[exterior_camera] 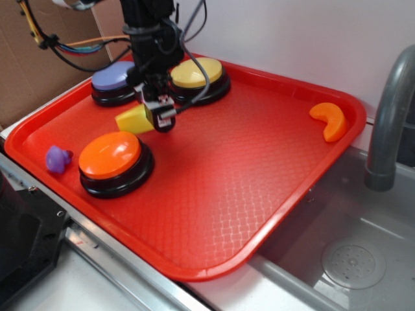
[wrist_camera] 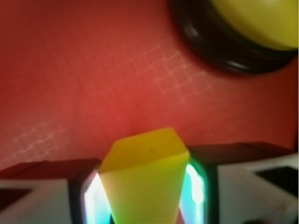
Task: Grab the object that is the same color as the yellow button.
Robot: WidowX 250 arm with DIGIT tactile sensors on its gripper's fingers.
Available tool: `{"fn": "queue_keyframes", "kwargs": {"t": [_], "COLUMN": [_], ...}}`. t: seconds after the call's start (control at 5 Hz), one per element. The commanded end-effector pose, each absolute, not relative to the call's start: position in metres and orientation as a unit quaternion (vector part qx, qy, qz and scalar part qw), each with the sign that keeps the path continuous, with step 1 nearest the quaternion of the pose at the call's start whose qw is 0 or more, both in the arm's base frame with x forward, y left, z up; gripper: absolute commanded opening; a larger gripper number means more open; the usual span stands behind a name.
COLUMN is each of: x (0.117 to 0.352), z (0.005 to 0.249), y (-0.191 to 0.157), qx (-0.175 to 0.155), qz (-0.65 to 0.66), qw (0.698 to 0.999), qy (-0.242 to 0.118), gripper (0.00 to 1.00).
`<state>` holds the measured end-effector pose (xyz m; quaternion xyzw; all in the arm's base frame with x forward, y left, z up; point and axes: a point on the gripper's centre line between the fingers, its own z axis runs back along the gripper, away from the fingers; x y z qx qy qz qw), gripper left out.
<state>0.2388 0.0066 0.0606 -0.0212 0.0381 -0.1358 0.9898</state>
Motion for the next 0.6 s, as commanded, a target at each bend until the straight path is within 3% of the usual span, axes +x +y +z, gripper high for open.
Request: {"fn": "queue_keyframes", "kwargs": {"t": [0.0, 0.2, 0.4], "x": [0.234, 0.231, 0.228], "z": [0.153, 0.158, 0.149], "y": [-0.021, -0.042, -0.048], "qx": [-0.036, -0.036, -0.036], "qz": [-0.068, -0.072, -0.057], "qw": [0.996, 0.995, 0.997], "qy": [-0.05, -0.058, -0.036], "gripper": [0.0, 0.0, 0.0]}}
